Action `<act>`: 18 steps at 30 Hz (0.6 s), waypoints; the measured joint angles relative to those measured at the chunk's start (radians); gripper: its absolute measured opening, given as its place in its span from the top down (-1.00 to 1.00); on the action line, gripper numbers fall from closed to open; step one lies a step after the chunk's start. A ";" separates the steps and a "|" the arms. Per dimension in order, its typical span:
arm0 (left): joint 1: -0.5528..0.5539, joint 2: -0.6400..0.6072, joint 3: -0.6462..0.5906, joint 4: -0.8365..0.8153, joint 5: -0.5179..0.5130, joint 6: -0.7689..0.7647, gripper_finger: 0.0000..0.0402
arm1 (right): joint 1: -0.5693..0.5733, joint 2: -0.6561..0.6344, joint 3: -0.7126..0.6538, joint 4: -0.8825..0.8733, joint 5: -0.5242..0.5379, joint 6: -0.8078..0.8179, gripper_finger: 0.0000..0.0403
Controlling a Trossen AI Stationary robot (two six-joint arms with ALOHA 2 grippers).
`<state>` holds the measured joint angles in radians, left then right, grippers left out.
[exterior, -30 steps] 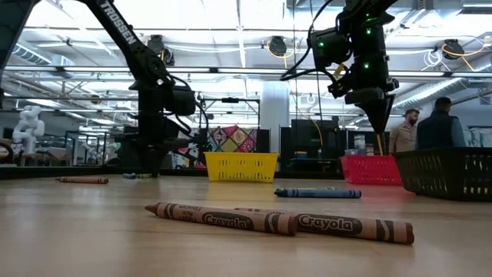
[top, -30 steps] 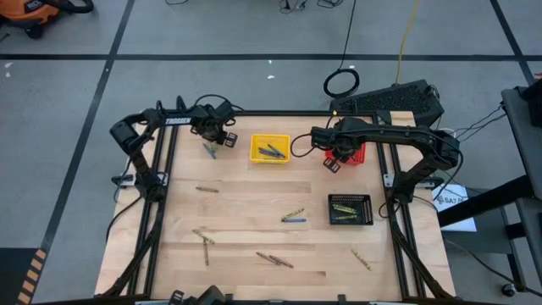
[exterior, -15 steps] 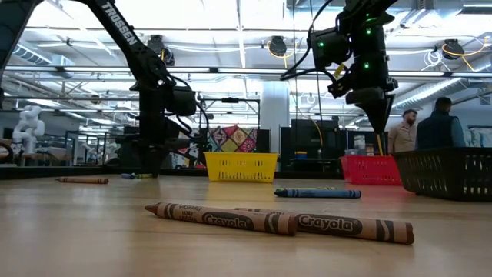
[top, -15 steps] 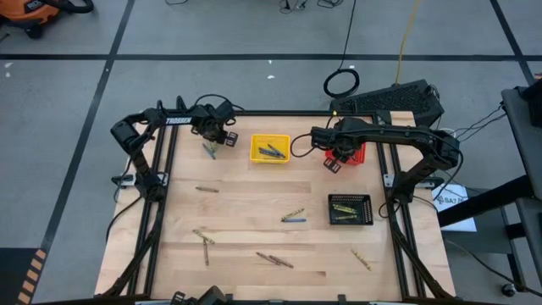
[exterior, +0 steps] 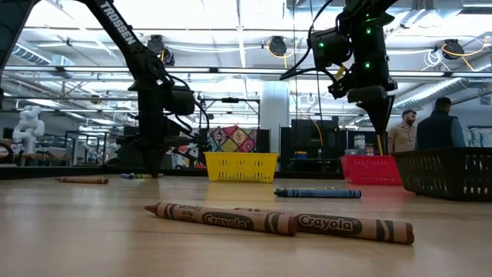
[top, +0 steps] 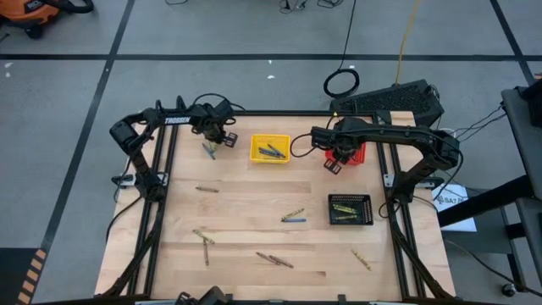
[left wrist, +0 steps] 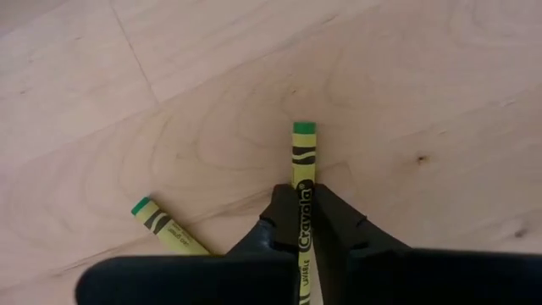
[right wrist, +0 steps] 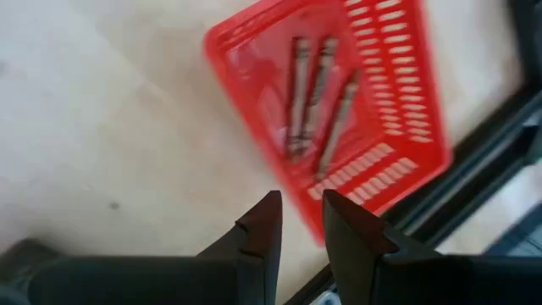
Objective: Sort crayons
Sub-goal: Put the green crayon into the black bin
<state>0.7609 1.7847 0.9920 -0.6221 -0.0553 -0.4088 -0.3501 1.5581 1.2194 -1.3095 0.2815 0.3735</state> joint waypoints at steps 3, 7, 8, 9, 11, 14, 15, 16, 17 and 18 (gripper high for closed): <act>0.000 0.000 0.000 0.001 0.012 0.006 0.96 | 0.000 0.000 0.000 0.001 -0.068 0.003 0.63; 0.000 -0.008 0.000 0.004 0.028 0.043 0.96 | 0.000 0.000 0.000 0.004 -0.076 0.003 0.63; -0.001 -0.016 0.000 0.004 0.029 0.054 0.96 | 0.000 0.000 0.000 0.004 -0.076 0.004 0.63; -0.001 -0.023 -0.002 0.005 0.032 0.068 0.96 | 0.000 0.000 0.000 0.004 -0.076 0.003 0.63; -0.003 -0.043 -0.005 0.008 0.072 0.094 0.96 | 0.000 0.000 0.000 0.004 -0.076 0.003 0.63; -0.009 -0.090 -0.005 0.015 0.139 0.133 0.96 | 0.000 0.000 0.000 0.004 -0.075 0.003 0.63; -0.007 -0.106 -0.005 0.018 0.157 0.143 0.96 | 0.000 0.000 0.000 0.006 -0.075 0.003 0.63; -0.006 -0.119 -0.005 0.019 0.167 0.157 0.96 | 0.000 0.000 0.000 0.008 -0.075 0.003 0.63; -0.007 -0.130 -0.005 0.024 0.173 0.165 0.96 | 0.000 0.000 0.000 0.010 -0.075 0.004 0.63; -0.011 -0.141 -0.005 0.034 0.175 0.177 0.96 | 0.000 0.000 0.000 0.012 -0.075 0.004 0.63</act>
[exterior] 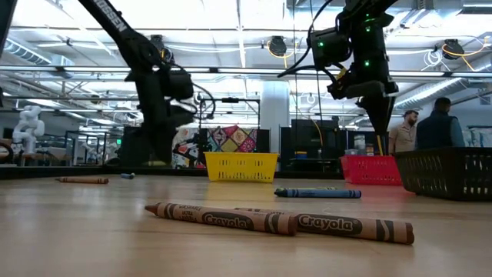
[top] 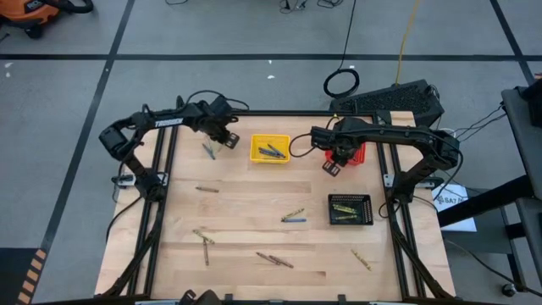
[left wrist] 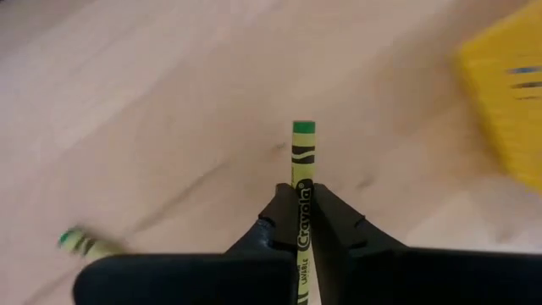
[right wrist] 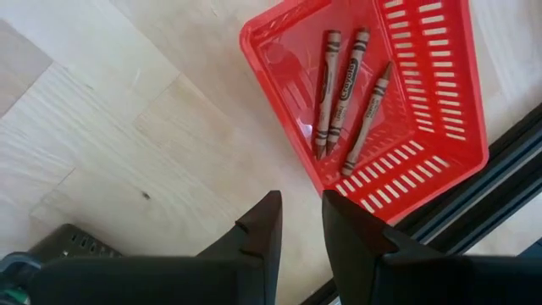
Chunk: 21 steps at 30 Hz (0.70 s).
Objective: Sort crayons
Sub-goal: Put the green crayon into the black bin
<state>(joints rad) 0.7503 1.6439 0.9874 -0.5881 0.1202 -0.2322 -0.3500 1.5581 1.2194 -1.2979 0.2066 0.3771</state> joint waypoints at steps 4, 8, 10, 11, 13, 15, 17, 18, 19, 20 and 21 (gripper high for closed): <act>-0.006 -0.036 0.000 0.039 0.043 0.030 0.96 | 0.000 0.000 0.000 0.029 -0.002 0.000 0.63; -0.009 -0.058 0.001 0.107 0.111 0.038 0.96 | 0.002 0.000 0.000 0.065 -0.043 -0.020 0.63; -0.016 -0.061 0.002 0.152 0.155 0.039 0.96 | 0.008 0.000 0.000 0.099 -0.079 -0.029 0.63; -0.019 -0.061 0.003 0.170 0.178 0.039 0.96 | 0.014 0.000 0.000 0.119 -0.098 -0.033 0.63; -0.026 -0.061 0.003 0.201 0.224 0.057 0.96 | 0.032 0.000 0.000 0.166 -0.106 -0.046 0.63; -0.038 -0.061 0.003 0.234 0.253 0.063 0.96 | 0.057 0.000 0.000 0.215 -0.104 -0.051 0.63; -0.055 -0.061 0.003 0.258 0.269 0.062 0.96 | 0.088 0.000 0.000 0.264 -0.104 -0.056 0.63; -0.064 -0.061 0.003 0.273 0.278 0.062 0.96 | 0.104 0.000 0.000 0.285 -0.105 -0.066 0.63; -0.073 -0.061 0.003 0.286 0.288 0.063 0.96 | 0.121 0.000 0.000 0.303 -0.105 -0.078 0.63; -0.081 -0.062 0.003 0.296 0.301 0.062 0.96 | 0.137 0.000 0.000 0.316 -0.105 -0.087 0.63; -0.089 -0.062 0.003 0.307 0.308 0.062 0.96 | 0.153 0.000 0.000 0.330 -0.104 -0.094 0.63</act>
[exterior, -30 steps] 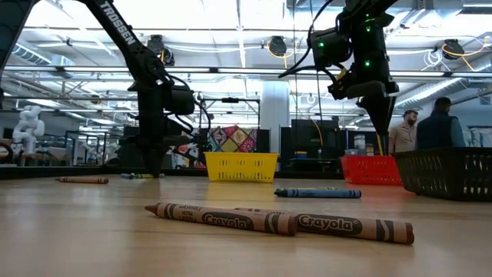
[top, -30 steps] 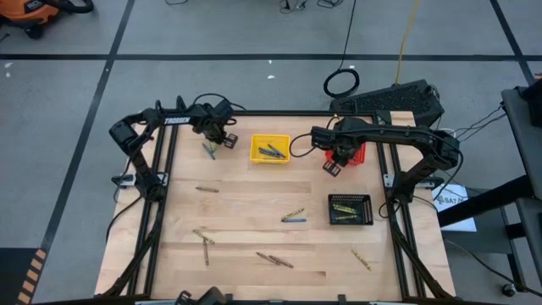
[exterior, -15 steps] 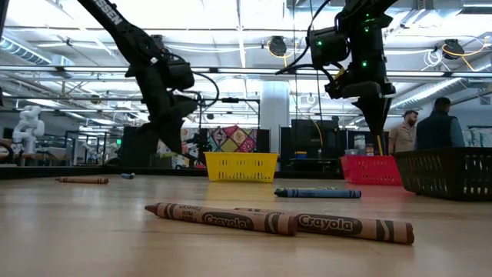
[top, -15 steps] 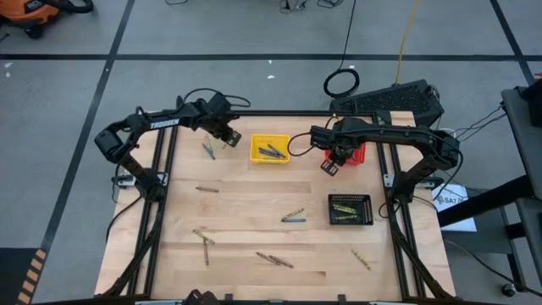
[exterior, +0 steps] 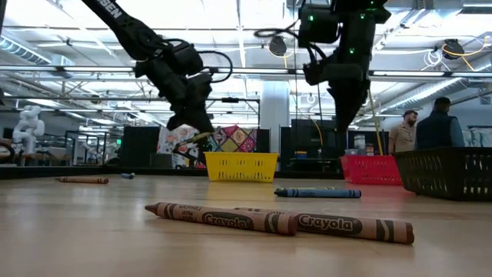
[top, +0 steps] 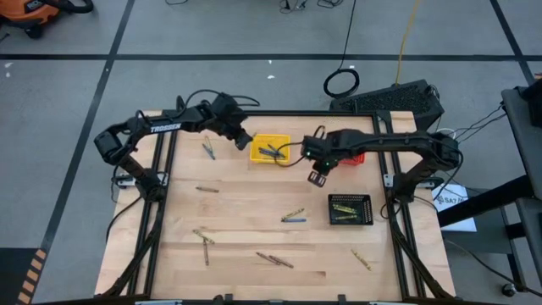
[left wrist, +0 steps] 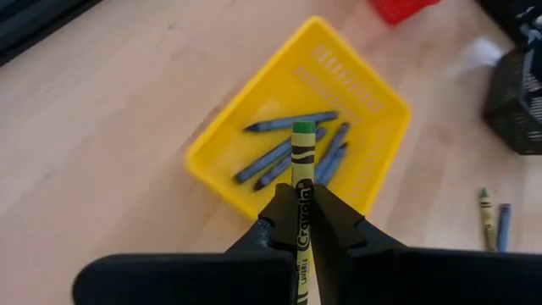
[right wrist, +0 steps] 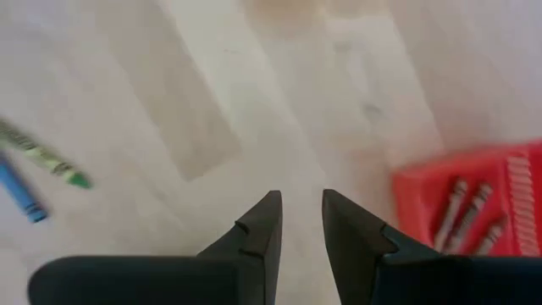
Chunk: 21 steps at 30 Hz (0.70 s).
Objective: Sort crayons
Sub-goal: Put the green crayon into the black bin
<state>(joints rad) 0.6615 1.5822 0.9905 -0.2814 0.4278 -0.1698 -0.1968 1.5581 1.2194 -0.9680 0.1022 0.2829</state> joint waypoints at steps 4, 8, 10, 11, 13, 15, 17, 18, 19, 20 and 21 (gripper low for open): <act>-0.037 0.000 0.000 0.038 0.007 0.000 0.96 | 0.057 0.000 0.000 0.068 0.004 -0.012 0.62; -0.073 0.000 0.000 0.060 0.025 -0.002 0.96 | 0.099 0.000 0.000 0.134 0.027 -0.019 0.62; -0.090 -0.001 0.000 0.073 0.039 -0.005 0.96 | 0.113 0.000 0.000 0.149 -0.013 -0.033 0.62; -0.099 -0.001 0.001 0.078 0.045 -0.005 0.96 | 0.117 0.000 0.000 0.156 -0.035 -0.033 0.62; -0.118 -0.001 0.001 0.092 0.046 -0.005 0.96 | 0.125 0.000 0.000 0.172 -0.055 -0.005 0.62; -0.137 -0.001 0.001 0.107 0.048 -0.005 0.96 | 0.135 0.000 0.000 0.186 -0.049 0.016 0.62; -0.156 -0.001 0.001 0.131 0.048 -0.006 0.96 | 0.149 0.000 0.000 0.199 -0.044 -0.001 0.62; -0.166 -0.001 0.001 0.146 0.048 -0.006 0.96 | 0.159 0.000 0.000 0.209 -0.035 -0.018 0.62; -0.176 -0.001 0.001 0.162 0.048 -0.007 0.96 | 0.172 0.000 0.000 0.223 -0.017 -0.035 0.61; -0.186 -0.001 0.001 0.178 0.048 -0.007 0.96 | 0.184 0.000 0.000 0.238 0.009 -0.055 0.60; -0.196 -0.001 0.001 0.197 0.048 -0.007 0.96 | 0.198 0.000 0.000 0.255 0.038 -0.077 0.58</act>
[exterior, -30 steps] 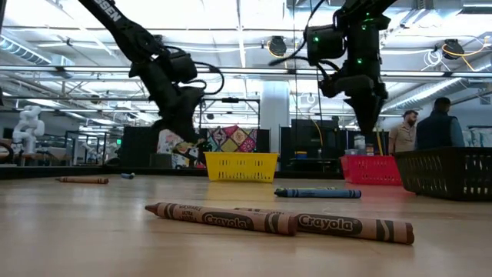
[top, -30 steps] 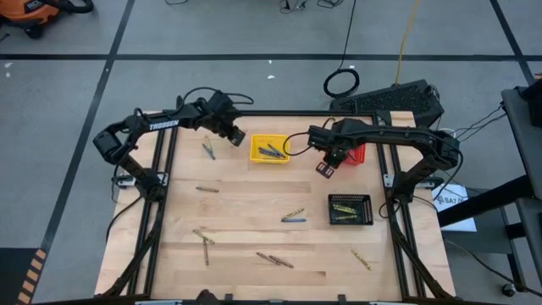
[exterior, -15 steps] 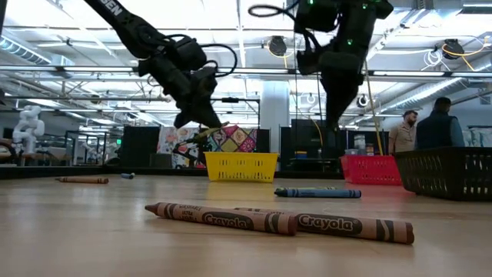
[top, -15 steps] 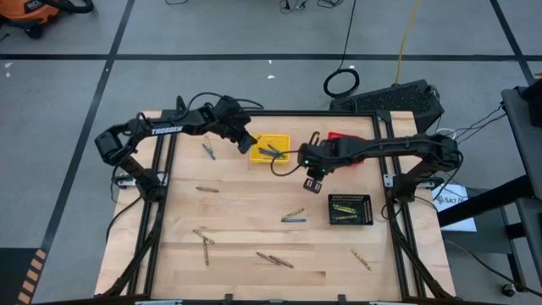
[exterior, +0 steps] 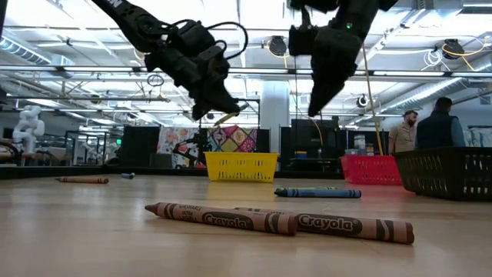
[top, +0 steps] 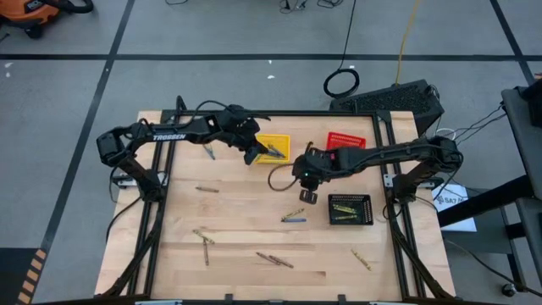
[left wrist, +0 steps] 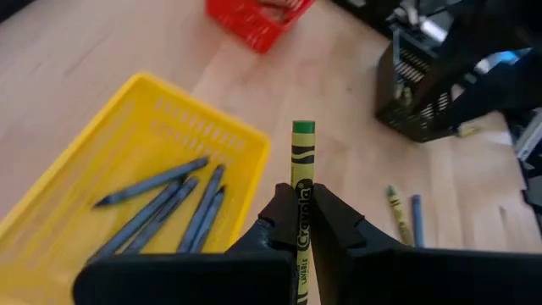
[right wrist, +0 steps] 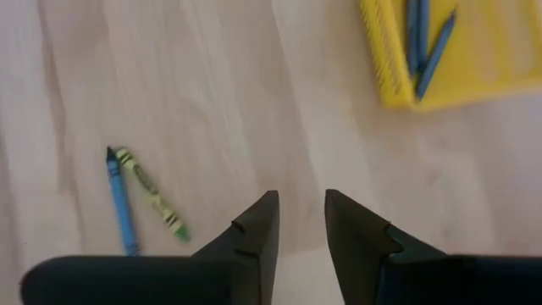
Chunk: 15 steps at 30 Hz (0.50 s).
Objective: Sort crayons
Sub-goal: Put the green crayon into the black bin
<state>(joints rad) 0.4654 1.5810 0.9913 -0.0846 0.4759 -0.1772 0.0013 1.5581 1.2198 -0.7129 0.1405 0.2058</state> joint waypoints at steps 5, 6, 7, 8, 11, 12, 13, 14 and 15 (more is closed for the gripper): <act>-0.045 0.000 0.000 0.081 0.000 0.000 0.96 | 0.055 0.000 0.000 0.086 0.095 -0.087 0.46; -0.053 0.000 0.000 0.097 0.000 0.000 0.96 | 0.063 0.000 0.000 0.101 0.095 -0.097 0.43; -0.062 0.000 0.000 0.116 0.000 0.000 0.96 | 0.071 0.000 0.000 0.117 0.095 -0.100 0.41; -0.069 0.000 0.000 0.133 0.000 0.000 0.96 | 0.078 0.000 0.000 0.131 0.095 -0.100 0.40; -0.092 0.000 0.000 0.181 0.000 0.000 0.96 | 0.093 0.000 0.000 0.166 0.096 -0.054 0.38; -0.100 0.000 0.000 0.196 0.000 0.000 0.96 | 0.097 0.000 0.000 0.174 0.099 -0.033 0.38; -0.106 0.000 0.000 0.213 0.001 0.001 0.96 | 0.101 0.000 0.000 0.176 0.105 -0.014 0.38; -0.111 0.000 0.000 0.231 0.001 0.001 0.96 | 0.105 0.000 0.000 0.176 0.125 0.005 0.38; -0.117 0.000 0.000 0.249 0.000 0.001 0.96 | 0.110 0.000 0.000 0.176 0.150 0.018 0.38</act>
<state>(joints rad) 0.3488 1.5806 0.9916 0.1644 0.4763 -0.1764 0.1113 1.5581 1.2198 -0.5373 0.2908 0.2237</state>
